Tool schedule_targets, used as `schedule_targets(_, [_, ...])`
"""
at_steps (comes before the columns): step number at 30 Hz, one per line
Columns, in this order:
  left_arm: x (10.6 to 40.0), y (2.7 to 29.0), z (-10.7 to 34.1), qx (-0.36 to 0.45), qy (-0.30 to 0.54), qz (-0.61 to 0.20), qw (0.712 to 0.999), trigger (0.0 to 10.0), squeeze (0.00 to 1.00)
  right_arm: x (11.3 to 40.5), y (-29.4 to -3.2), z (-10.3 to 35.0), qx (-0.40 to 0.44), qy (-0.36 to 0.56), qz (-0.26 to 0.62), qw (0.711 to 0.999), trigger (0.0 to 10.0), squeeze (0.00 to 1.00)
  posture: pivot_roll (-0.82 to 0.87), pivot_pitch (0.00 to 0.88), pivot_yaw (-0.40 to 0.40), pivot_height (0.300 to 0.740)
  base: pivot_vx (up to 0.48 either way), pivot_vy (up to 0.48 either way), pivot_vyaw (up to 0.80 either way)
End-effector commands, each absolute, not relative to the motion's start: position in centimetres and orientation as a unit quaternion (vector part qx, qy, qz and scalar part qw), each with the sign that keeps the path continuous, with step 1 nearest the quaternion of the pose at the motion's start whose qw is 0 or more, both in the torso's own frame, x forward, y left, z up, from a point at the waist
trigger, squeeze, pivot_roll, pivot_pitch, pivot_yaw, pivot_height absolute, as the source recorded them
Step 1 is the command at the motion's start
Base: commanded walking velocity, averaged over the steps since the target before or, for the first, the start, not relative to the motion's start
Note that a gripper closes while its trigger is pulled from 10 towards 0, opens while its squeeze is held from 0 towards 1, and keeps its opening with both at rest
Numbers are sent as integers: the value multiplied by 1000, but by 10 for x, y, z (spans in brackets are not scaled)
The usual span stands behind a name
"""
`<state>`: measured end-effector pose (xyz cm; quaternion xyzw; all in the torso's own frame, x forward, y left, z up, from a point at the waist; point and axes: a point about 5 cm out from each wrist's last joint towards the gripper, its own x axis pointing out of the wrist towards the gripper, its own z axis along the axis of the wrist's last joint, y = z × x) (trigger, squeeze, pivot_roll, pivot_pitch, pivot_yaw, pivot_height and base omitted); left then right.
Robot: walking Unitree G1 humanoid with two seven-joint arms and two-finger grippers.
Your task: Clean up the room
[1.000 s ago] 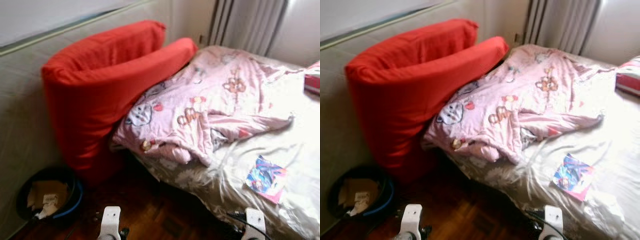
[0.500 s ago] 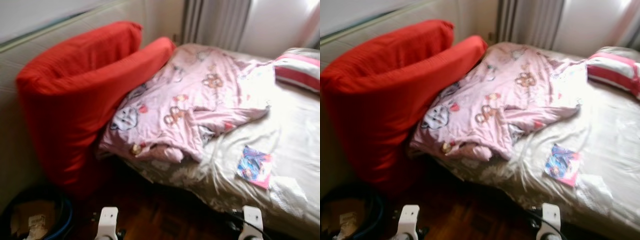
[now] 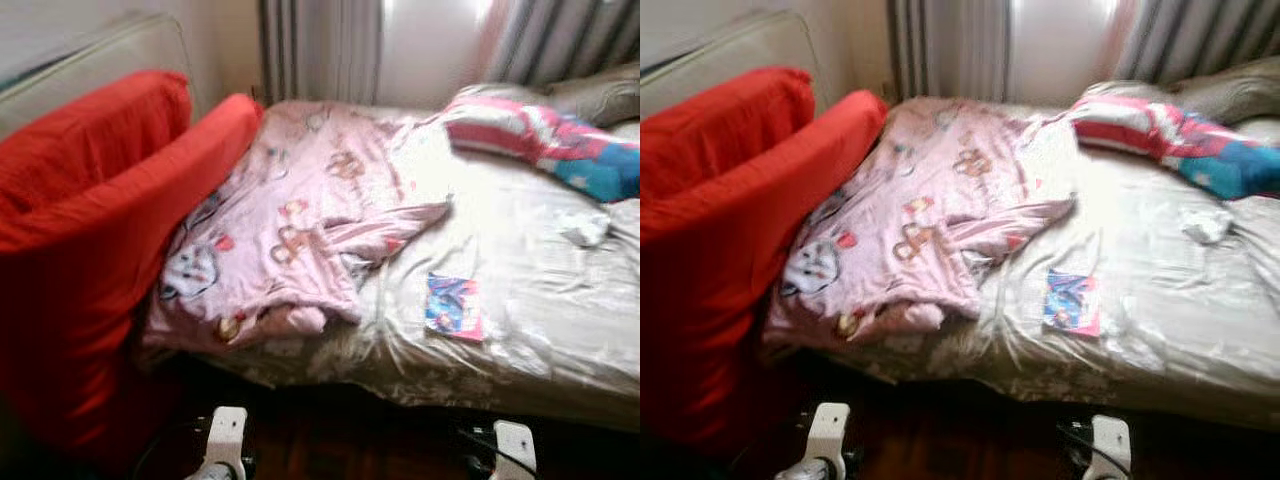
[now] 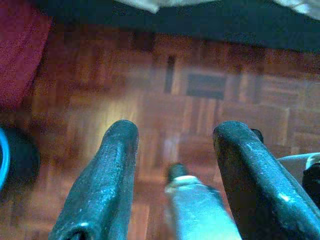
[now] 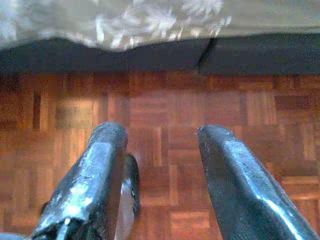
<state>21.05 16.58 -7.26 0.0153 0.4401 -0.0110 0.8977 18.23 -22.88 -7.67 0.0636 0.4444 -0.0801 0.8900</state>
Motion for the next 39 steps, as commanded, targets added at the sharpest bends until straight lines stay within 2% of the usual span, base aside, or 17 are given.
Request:
schedule_targets(1, [203,173,-76,25,453,-7,891,10000,0,184,-224,-77,66,442,-74,891,10000,0,-109,11,12,740,0,0,-738])
schedule_targets(15, [204,173,-76,29,451,-11,892,10000,0,185,-223,-77,71,439,-78,892,10000,0,-108,18,16,740,0,0,-722])
schedule_targets(39, [205,172,-75,25,445,-9,895,10000,0,186,-225,-76,77,429,-84,896,10000,0,-105,31,13,740,0,0,0])
